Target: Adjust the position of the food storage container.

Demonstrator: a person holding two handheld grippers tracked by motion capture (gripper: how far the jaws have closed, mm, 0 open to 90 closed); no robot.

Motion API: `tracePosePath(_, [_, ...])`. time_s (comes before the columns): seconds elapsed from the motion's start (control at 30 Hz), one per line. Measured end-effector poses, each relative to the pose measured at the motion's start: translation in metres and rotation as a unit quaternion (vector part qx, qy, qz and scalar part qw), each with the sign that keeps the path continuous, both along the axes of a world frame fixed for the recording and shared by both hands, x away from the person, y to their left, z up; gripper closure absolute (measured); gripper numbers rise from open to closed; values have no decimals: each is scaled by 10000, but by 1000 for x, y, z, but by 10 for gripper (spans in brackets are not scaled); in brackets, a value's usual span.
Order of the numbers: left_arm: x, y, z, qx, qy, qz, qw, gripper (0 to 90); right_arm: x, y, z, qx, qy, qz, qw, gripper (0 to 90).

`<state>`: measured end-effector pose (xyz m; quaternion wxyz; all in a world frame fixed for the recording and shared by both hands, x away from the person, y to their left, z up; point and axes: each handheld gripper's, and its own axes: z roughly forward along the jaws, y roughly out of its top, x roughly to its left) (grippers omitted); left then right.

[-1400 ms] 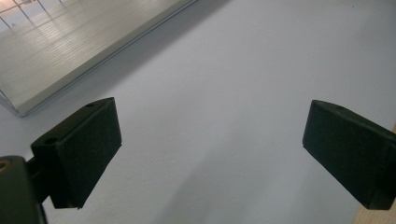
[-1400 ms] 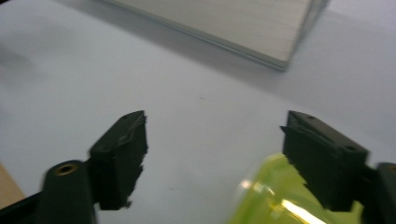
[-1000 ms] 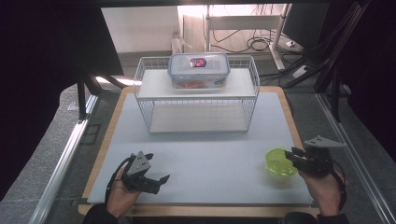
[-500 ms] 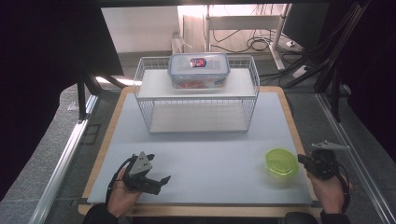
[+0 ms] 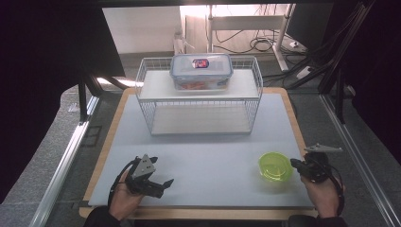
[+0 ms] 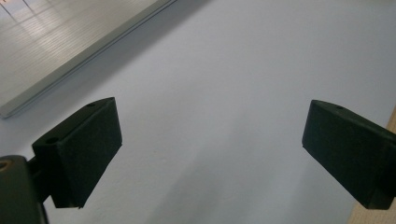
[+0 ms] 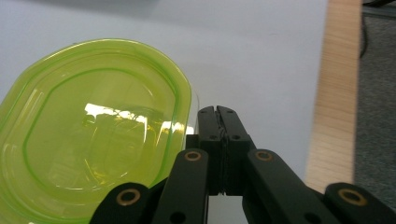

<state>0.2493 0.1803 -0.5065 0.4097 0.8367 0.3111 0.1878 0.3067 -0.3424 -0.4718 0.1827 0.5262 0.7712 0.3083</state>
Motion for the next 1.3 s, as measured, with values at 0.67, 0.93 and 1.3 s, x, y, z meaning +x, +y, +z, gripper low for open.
tracePosePath(0.67, [-1, -1, -1, 82, 23, -27, 10000, 48, -34, 28, -11, -3, 220, 611, 9979, 898])
tracePosePath(0.93, [-1, -1, -1, 113, 30, -31, 9999, 50, -36, 46, -19, -34, 378, 905, 9952, 899])
tracePosePath(1.3, [-2, -2, -1, 152, 23, -50, 9999, 50, -35, 64, -26, 61, 588, 1191, 9911, 891])
